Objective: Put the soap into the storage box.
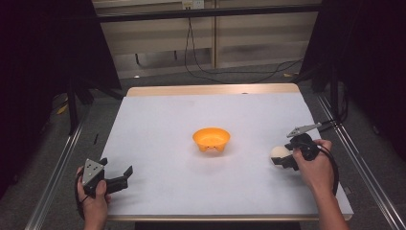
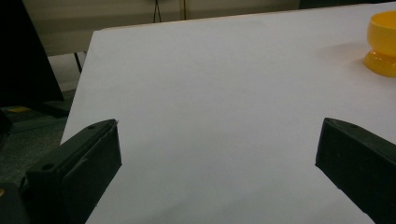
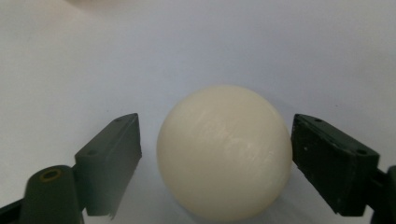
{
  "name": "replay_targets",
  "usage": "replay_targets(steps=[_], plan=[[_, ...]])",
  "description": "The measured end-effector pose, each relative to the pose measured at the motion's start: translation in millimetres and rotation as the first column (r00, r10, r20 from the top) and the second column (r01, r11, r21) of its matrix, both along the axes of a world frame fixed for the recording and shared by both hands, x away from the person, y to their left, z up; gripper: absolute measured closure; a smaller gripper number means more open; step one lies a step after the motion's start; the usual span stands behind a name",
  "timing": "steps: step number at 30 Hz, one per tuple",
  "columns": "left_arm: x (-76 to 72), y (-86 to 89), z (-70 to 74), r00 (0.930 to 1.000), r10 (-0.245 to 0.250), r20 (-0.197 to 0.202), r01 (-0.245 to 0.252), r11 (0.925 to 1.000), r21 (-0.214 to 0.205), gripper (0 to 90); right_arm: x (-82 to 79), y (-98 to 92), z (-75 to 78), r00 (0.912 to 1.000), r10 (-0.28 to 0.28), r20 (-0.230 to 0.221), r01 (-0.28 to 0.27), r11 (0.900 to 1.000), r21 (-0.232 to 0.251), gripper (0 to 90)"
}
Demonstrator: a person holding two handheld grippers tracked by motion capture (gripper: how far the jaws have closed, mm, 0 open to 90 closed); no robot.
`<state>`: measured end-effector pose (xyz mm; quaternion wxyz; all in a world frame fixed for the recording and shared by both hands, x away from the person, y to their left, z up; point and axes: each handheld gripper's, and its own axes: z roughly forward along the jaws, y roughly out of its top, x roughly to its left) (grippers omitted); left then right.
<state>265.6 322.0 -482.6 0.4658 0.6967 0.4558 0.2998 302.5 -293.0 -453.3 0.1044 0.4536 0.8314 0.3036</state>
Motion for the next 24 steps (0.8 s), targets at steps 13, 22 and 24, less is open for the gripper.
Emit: replay_targets(steps=[13,22,24], plan=[[0.2,0.5,0.1,1.0,-0.001,-0.004,0.001,1.0,0.001,0.0,2.0,-1.0,-3.7,0.9995,-0.02,-0.023,0.02,0.9998,0.006,23.5],[0.5,0.7,0.0,1.0,-0.001,-0.006,0.001,1.0,0.0,0.0,2.8,-1.2,-6.4,0.9996,-0.018,-0.022,0.018,0.9998,0.008,23.5],[0.5,0.7,0.0,1.0,-0.001,-0.006,0.001,1.0,0.0,0.0,2.9,-1.6,-6.7,0.9995,-0.018,-0.025,0.019,0.9998,0.009,23.5]])
